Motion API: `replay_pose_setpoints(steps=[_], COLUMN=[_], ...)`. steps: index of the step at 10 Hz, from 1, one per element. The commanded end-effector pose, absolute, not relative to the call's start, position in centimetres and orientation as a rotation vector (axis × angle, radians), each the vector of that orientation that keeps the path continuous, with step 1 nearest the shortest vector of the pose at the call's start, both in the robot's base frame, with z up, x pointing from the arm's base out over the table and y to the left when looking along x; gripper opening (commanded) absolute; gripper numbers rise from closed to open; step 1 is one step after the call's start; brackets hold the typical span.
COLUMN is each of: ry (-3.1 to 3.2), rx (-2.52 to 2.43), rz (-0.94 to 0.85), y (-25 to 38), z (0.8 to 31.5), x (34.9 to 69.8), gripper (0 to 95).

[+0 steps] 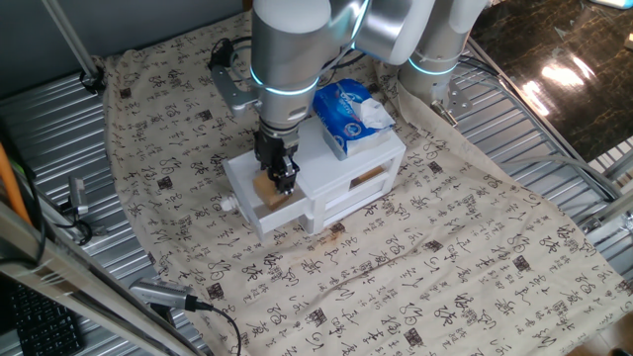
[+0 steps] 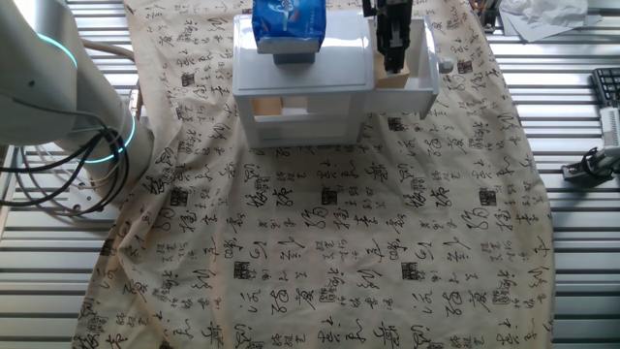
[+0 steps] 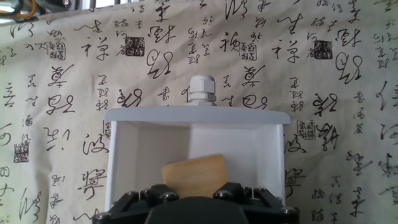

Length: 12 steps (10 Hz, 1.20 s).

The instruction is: Put things in the drawer

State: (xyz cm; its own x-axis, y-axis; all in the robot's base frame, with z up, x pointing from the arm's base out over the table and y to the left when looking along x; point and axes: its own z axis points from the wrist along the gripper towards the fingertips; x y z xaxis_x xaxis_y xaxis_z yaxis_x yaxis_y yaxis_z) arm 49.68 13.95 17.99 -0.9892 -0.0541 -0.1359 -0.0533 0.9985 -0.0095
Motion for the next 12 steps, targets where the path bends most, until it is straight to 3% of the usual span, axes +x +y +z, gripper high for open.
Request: replay_pose_setpoints(steps=[1,4,5,8,9,10,12], ry=[3.013,3.065,3.082,3.097,3.101,3.098,3.080], rx=[-0.083,-0.066,-0.063,-0.042,-0.036,-0.038,-0.049], rz=[-0.008,-0.004,-0.012,-0.006,-0.007,-0.010,-0.006], y=[14.1,14.4,14.6,15.6,15.8,16.0,15.7], z=[19.5,21.5,22.2,23.8,24.1,24.3,24.0], x=[50.0,51.7,52.7,55.1,55.6,56.1,57.0], gripper=[57.0,57.0,19.0,19.0,0.0,19.0,19.0])
